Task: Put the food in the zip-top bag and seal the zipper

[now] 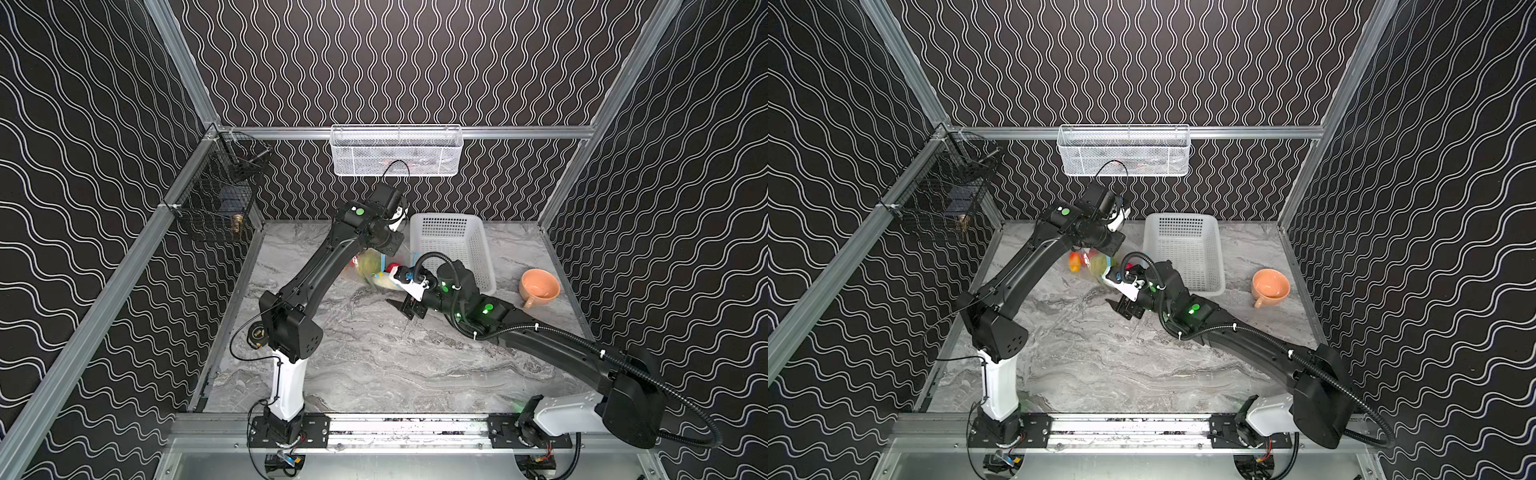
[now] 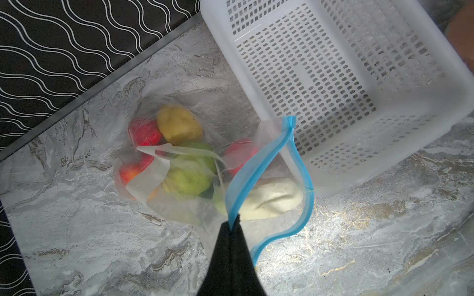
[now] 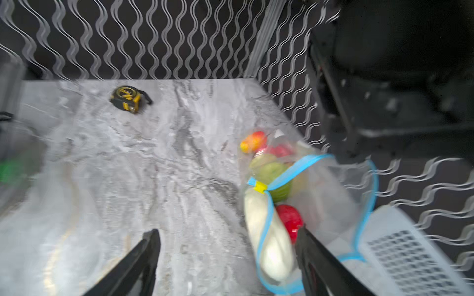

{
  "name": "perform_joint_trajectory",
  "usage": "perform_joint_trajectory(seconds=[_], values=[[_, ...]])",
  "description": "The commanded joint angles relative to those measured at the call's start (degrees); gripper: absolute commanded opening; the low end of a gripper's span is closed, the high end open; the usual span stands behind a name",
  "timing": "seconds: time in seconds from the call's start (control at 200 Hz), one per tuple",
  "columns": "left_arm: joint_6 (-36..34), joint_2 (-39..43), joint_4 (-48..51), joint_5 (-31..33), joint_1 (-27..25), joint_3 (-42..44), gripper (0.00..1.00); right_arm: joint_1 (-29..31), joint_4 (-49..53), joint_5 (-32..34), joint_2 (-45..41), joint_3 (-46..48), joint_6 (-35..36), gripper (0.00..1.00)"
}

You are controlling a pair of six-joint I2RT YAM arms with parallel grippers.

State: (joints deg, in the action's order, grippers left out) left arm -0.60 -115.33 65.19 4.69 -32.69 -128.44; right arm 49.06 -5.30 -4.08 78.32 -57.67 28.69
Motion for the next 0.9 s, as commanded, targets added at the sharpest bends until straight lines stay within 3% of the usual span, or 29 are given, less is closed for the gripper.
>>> perform_joint_trajectory(seconds=[0.0,0.39,0.666,0.896], values=[[-1.78,-0.62,2.55,-1.70,0.10,-0.59,0.00,1.53,-4.53,5.85,0.13,0.10,7.66,0.83],[-2.79,-0.38,3.77,-1.71,0.15,-0.56,0.00,5.83,-3.77,13.45,9.62,-5.39,19.98,0.71],[-3.01,-0.36,4.13,-1.23,0.17,-0.06,0.00,5.87,2.69,17.46,18.29,-12.71,25.25,0.59],[-3.12,-1.04,5.17,-1.25,0.13,-1.45,0.00,5.79,2.31,19.22,20.58,-14.30,28.15,0.58]])
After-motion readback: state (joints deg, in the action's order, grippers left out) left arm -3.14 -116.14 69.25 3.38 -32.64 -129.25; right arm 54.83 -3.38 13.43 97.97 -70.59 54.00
